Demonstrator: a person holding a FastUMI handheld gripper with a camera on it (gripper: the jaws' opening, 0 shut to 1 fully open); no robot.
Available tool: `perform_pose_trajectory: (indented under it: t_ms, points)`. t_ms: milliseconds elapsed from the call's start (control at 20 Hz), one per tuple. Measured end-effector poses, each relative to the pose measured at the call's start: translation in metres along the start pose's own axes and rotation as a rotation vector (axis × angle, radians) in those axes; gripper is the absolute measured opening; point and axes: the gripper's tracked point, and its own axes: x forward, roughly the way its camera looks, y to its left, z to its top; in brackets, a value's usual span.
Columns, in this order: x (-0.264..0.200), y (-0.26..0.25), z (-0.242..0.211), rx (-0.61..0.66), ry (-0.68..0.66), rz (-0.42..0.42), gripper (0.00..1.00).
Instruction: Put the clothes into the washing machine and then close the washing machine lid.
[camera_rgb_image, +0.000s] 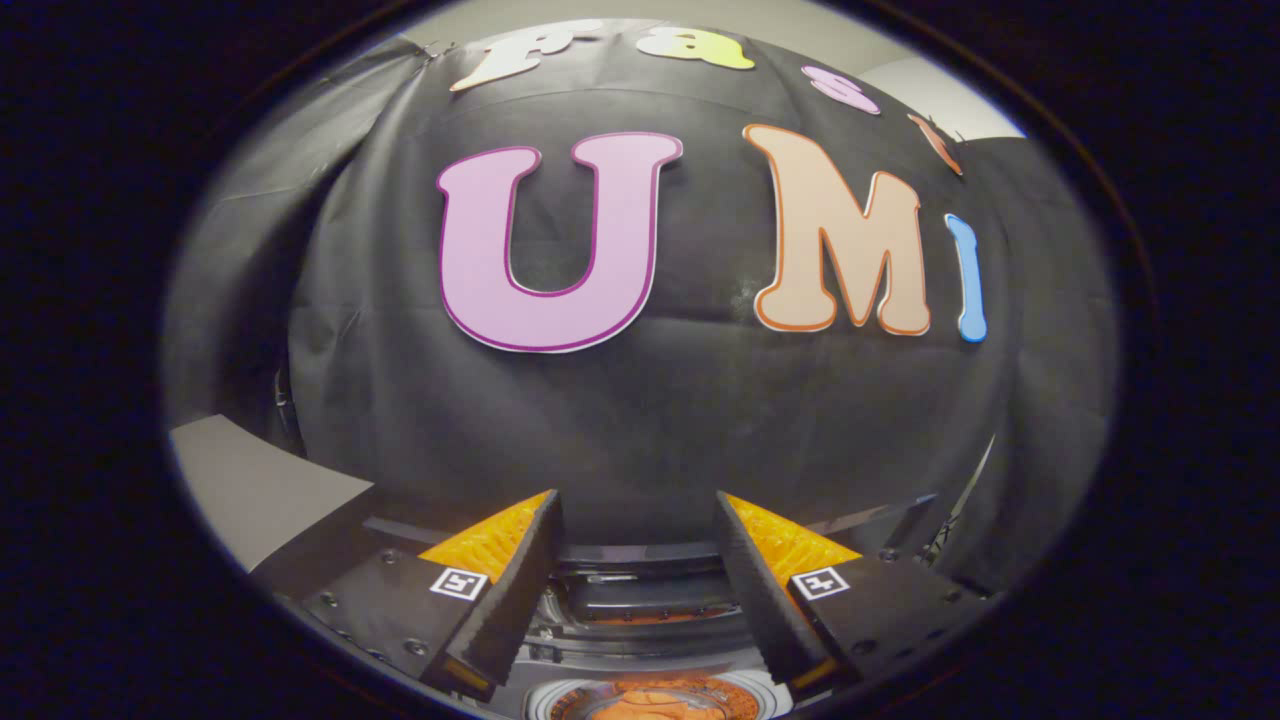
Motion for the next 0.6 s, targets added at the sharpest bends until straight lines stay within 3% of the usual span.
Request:
perform_pose_trajectory:
  t_ms: [600]
  points:
    - [-0.086,-0.004,-0.038,-0.029,0.043,0.04,0.94]
